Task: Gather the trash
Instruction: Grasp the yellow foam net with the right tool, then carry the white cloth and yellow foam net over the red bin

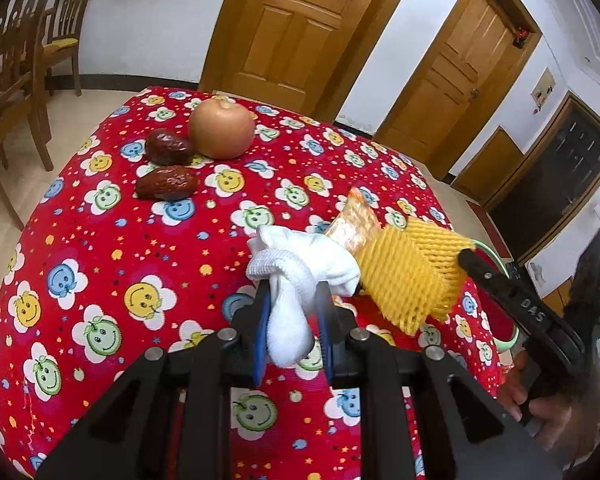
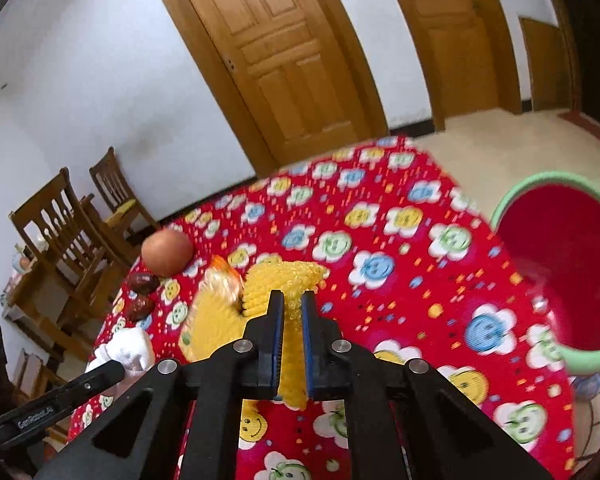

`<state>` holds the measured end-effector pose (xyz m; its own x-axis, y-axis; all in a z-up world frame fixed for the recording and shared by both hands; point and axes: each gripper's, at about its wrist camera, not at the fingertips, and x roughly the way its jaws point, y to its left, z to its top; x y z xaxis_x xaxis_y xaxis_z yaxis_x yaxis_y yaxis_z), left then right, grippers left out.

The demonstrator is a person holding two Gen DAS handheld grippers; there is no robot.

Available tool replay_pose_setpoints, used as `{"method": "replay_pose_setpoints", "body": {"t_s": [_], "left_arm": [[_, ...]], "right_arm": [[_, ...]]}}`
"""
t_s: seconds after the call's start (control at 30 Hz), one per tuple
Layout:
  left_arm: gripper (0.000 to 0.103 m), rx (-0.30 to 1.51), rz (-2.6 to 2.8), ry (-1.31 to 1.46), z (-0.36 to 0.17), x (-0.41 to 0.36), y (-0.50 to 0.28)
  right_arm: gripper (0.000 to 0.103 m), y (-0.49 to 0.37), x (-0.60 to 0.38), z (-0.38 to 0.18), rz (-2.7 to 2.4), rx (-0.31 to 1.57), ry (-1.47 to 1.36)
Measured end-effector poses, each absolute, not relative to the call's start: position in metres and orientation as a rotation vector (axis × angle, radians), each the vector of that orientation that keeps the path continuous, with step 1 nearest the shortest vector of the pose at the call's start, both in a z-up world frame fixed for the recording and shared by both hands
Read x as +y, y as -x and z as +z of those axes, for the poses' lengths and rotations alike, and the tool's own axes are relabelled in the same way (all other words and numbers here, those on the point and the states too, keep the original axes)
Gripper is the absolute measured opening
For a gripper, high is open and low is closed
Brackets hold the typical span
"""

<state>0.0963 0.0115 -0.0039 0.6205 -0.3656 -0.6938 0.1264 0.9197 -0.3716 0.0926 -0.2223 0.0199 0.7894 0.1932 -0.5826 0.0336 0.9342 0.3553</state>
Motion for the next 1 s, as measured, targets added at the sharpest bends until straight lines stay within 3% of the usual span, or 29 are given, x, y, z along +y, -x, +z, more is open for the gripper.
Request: {"method": "replay_pose_setpoints", "body": {"t_s": [1.0], "left_arm": [[0.020, 0.831, -0.493, 0.206, 0.035, -0.101, -0.111]], "right_arm": [[0.008, -0.020, -0.337, 0.056, -0.186, 0.476, -0.444]]}}
